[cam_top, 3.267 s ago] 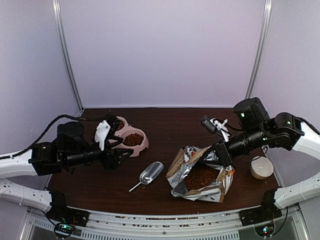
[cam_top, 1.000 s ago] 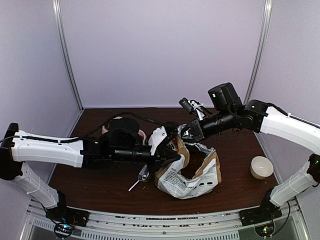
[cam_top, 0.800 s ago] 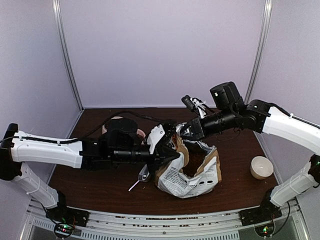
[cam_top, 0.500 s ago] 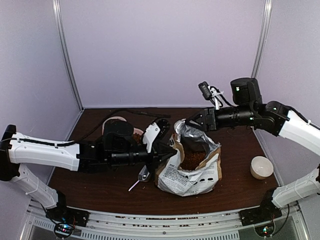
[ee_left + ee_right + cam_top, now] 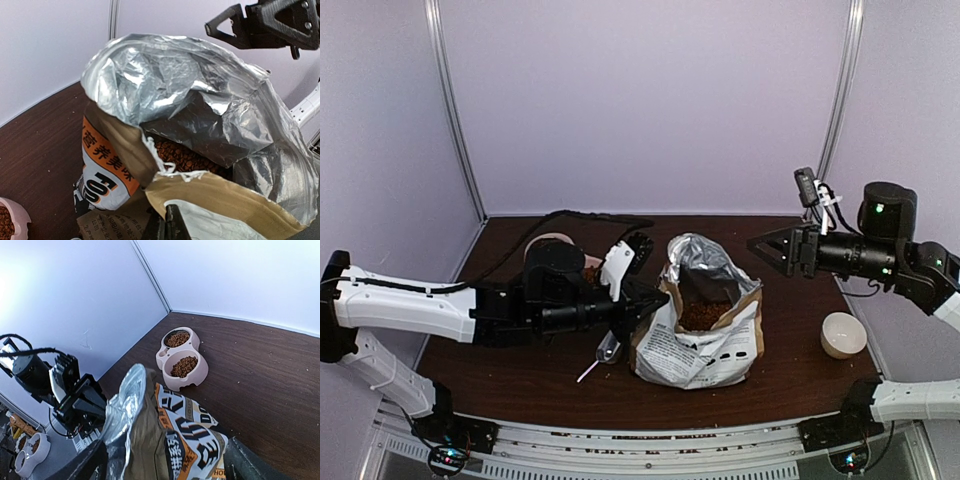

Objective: Serve the pet food
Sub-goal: Close the seal on the pet food bag with both arms.

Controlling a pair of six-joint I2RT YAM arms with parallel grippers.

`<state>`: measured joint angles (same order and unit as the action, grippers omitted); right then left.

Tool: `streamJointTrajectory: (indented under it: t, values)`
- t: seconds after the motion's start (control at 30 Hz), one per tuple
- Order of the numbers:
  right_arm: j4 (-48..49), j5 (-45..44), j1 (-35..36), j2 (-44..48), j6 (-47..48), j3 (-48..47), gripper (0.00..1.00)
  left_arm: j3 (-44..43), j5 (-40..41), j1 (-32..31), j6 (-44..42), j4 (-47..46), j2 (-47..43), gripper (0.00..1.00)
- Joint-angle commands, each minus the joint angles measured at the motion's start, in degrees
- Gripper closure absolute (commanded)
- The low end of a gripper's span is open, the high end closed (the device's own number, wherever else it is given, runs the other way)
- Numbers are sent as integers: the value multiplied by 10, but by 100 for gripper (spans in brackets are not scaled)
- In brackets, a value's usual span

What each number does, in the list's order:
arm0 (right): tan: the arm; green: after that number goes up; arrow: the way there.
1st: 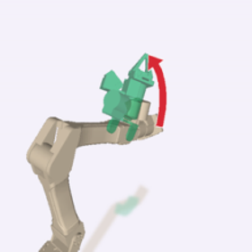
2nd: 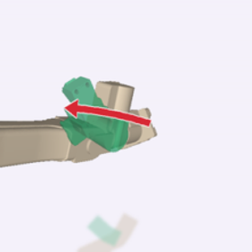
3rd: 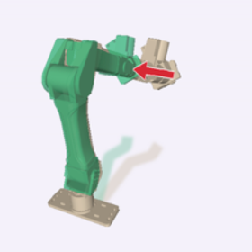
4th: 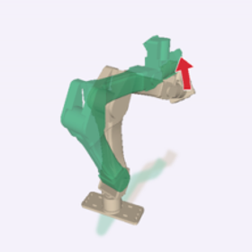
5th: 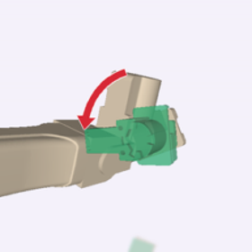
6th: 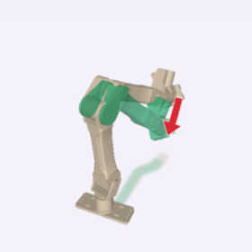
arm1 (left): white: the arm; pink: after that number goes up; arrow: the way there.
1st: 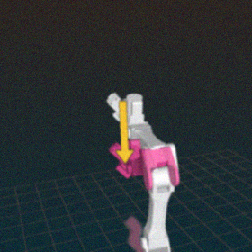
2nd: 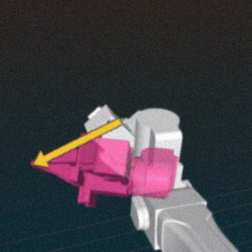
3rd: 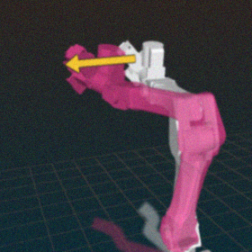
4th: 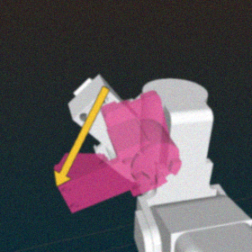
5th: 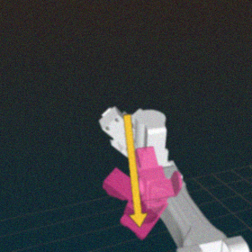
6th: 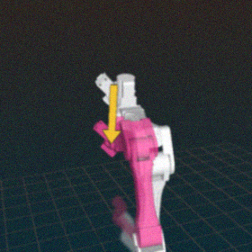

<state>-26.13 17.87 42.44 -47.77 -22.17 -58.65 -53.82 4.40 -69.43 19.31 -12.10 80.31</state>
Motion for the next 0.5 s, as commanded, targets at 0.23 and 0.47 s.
streamJointTrajectory:
  t: [0.23, 0.47]
  values:
    - [9, 80, -2, 169, 13, 162, 20, 3, 66, 5, 17, 10, -29, 100]
    - [41, 116, -1, 169, -3, 232, 29, 1, 77, 5, 27, 19, -34, 100]
